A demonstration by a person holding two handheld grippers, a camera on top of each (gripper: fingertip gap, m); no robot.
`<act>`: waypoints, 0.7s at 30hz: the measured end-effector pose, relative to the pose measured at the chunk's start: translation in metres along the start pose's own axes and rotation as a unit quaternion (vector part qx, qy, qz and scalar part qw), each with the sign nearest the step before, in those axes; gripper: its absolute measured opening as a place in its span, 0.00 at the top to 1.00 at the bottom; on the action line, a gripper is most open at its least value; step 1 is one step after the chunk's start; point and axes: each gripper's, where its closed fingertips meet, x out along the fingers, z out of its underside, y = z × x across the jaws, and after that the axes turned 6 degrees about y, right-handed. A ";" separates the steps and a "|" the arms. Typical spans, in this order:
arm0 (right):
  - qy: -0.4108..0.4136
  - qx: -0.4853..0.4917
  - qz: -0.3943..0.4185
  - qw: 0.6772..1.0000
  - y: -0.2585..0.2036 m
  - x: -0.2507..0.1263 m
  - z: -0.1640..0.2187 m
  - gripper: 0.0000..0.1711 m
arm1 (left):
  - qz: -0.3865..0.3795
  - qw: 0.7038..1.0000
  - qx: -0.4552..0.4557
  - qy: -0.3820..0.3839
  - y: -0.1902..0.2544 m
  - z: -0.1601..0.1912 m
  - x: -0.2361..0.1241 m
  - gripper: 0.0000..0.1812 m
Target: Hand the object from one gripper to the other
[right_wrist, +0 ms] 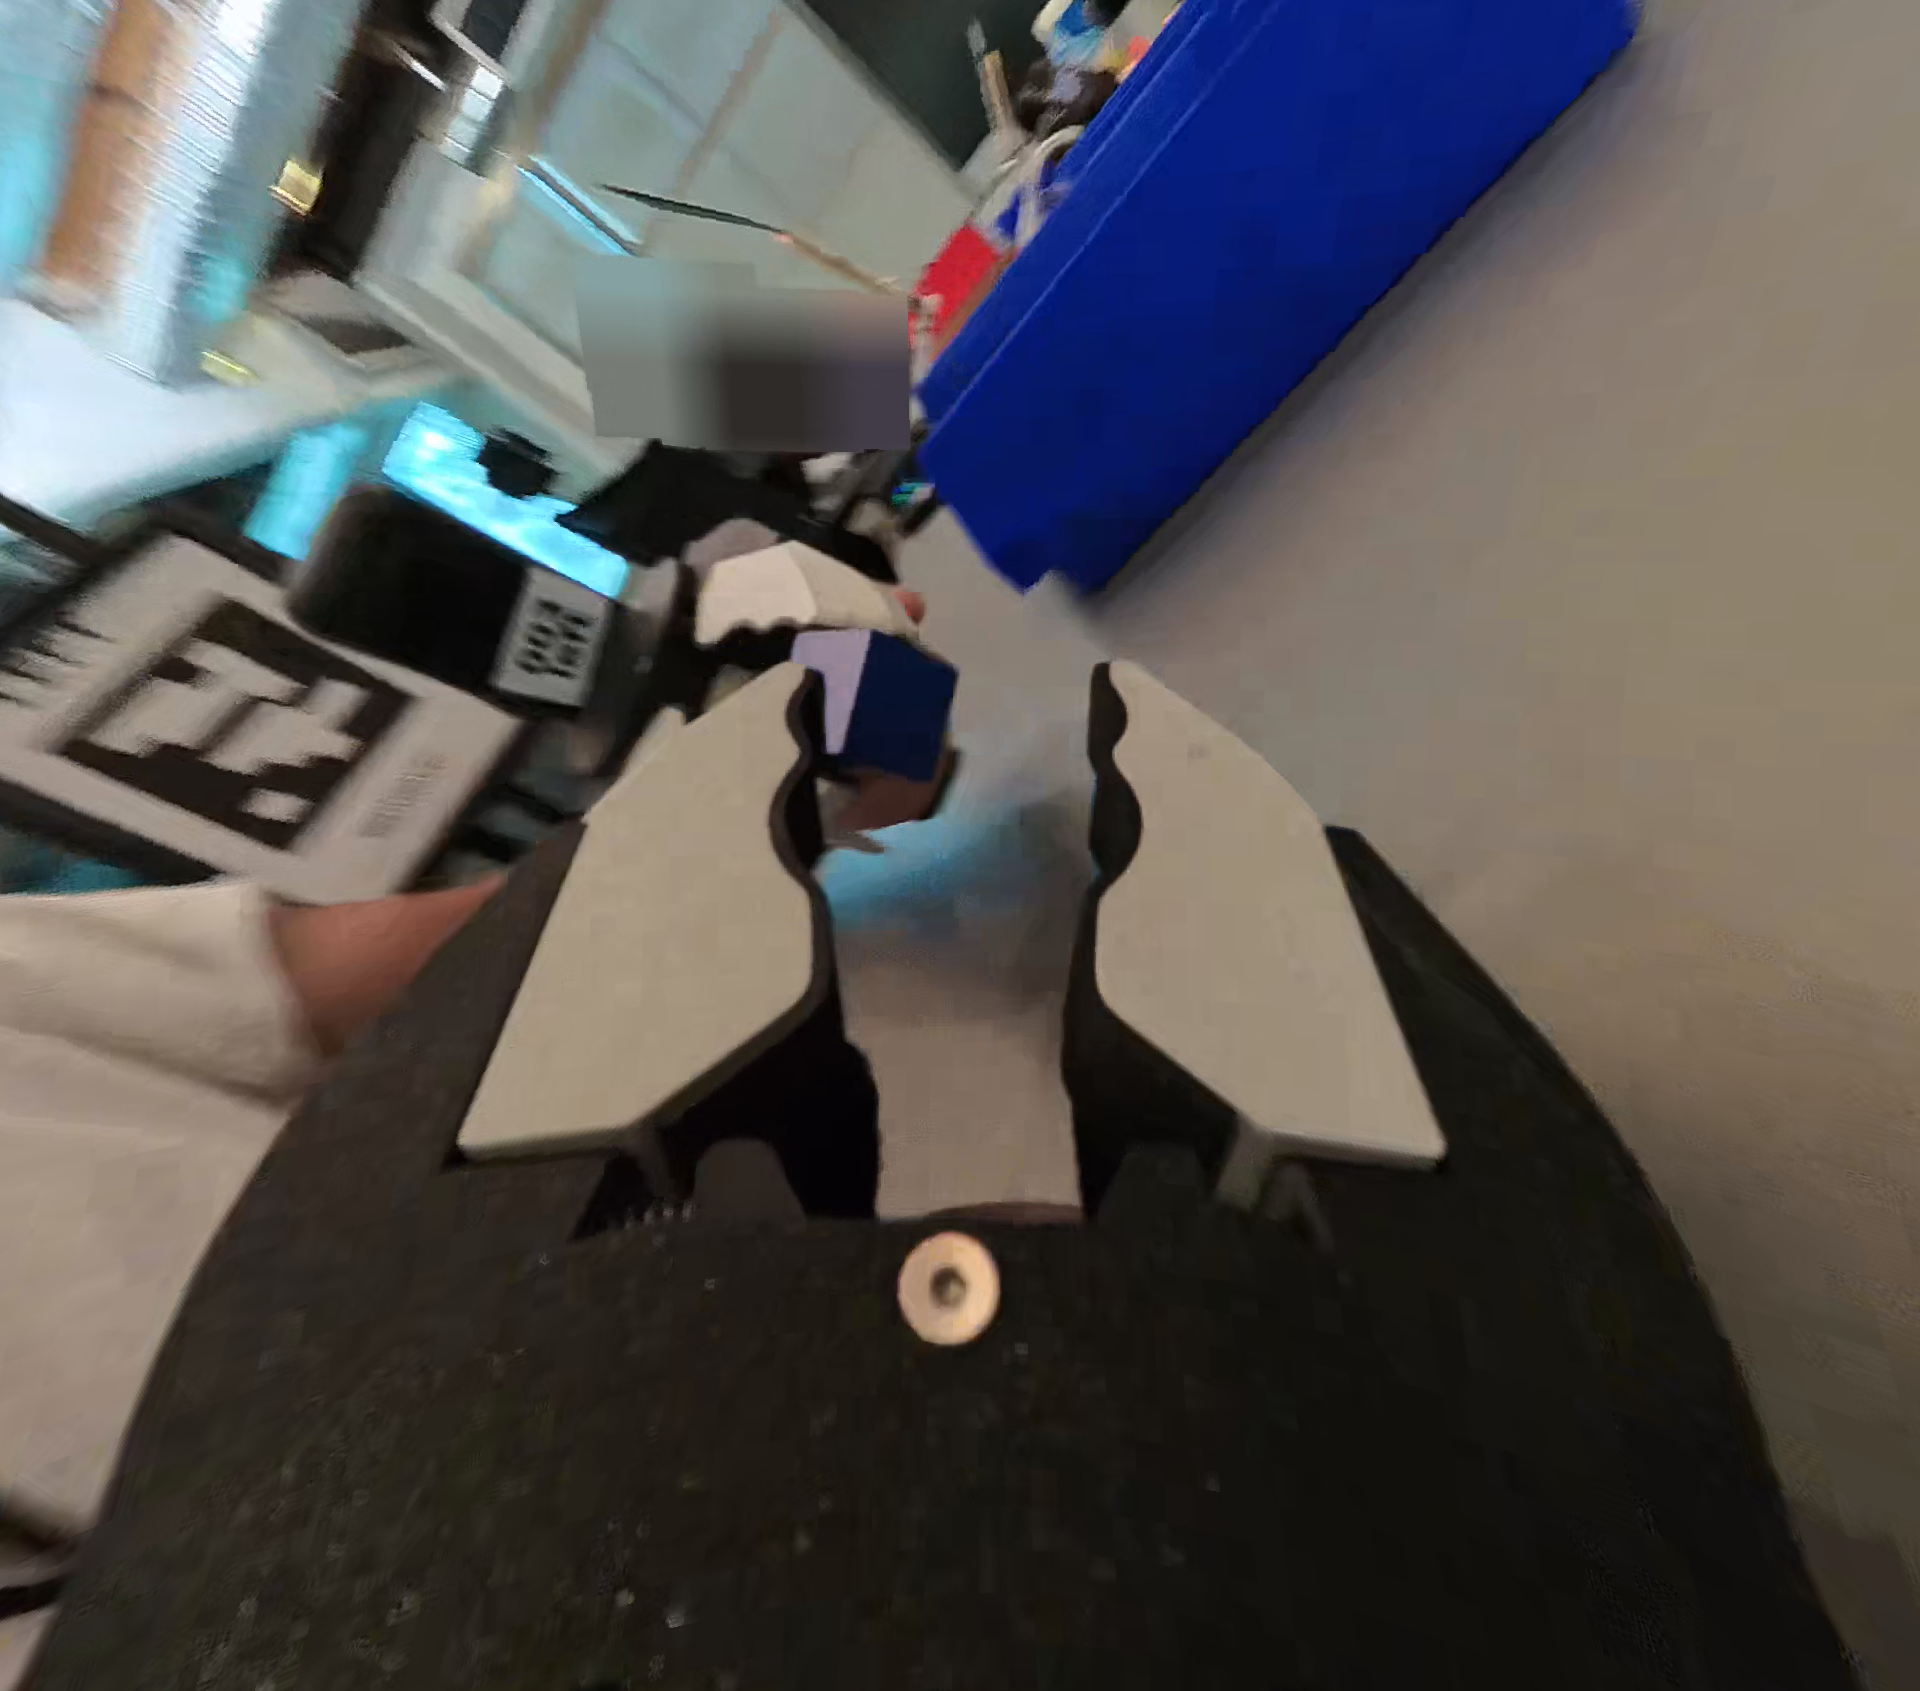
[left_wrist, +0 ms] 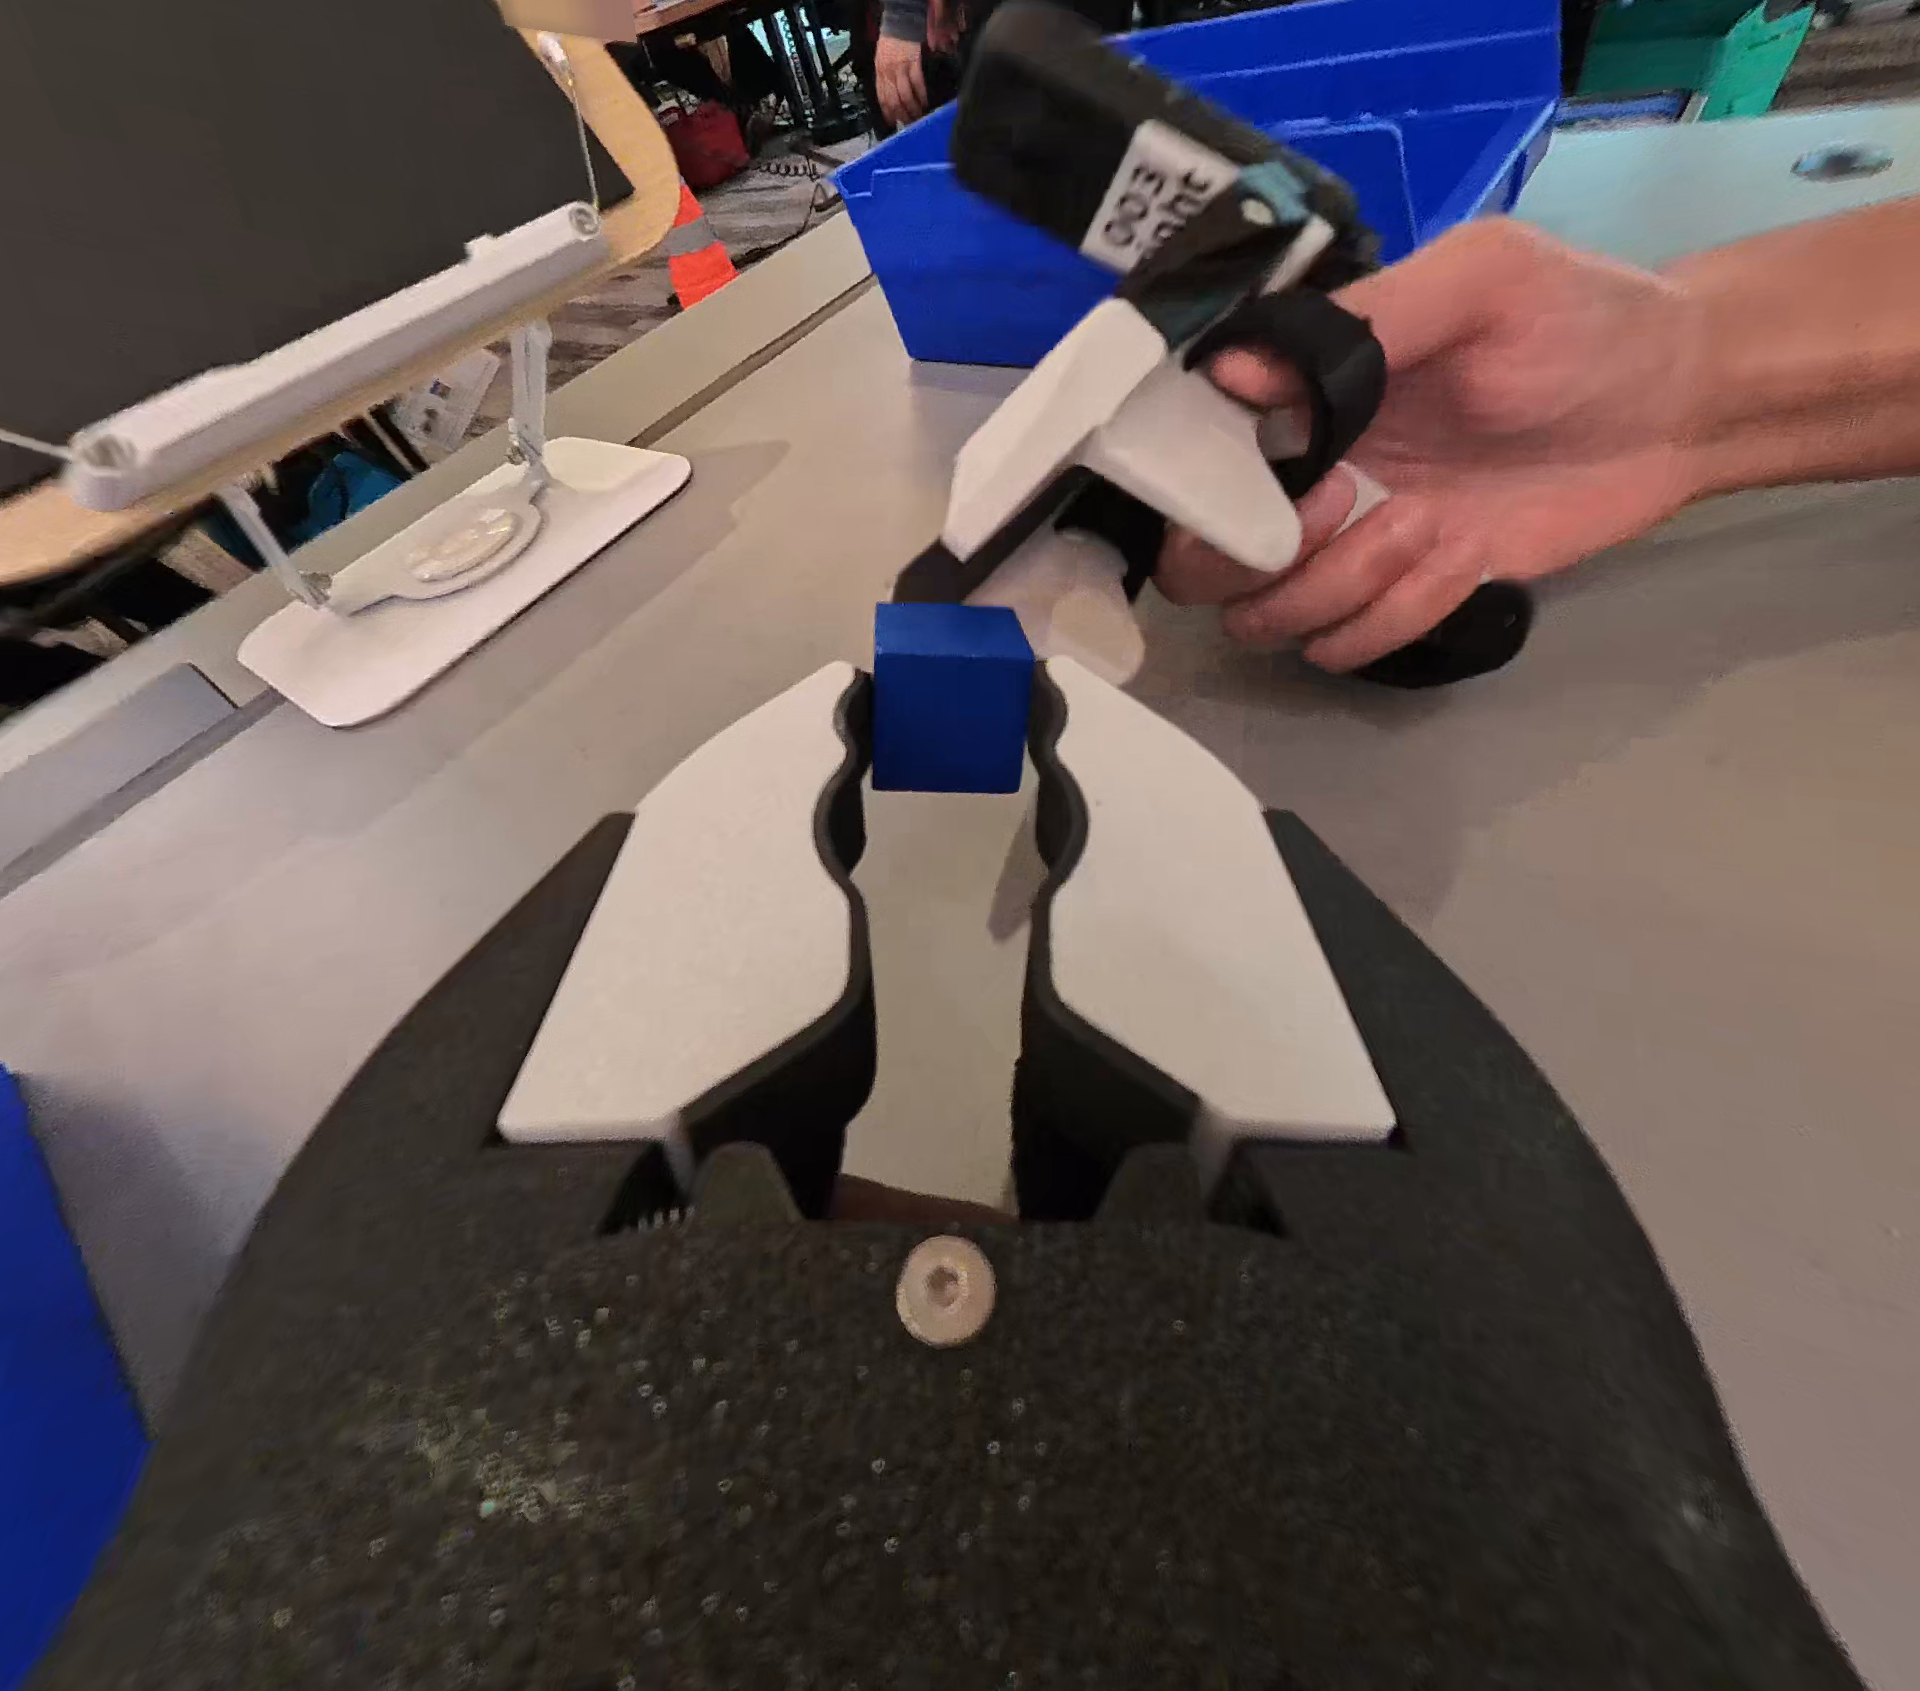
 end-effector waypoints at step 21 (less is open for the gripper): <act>0.001 -0.582 0.022 0.813 -0.042 0.004 0.024 0.84 | 0.295 0.680 -0.672 0.001 0.027 -0.033 -0.015 0.85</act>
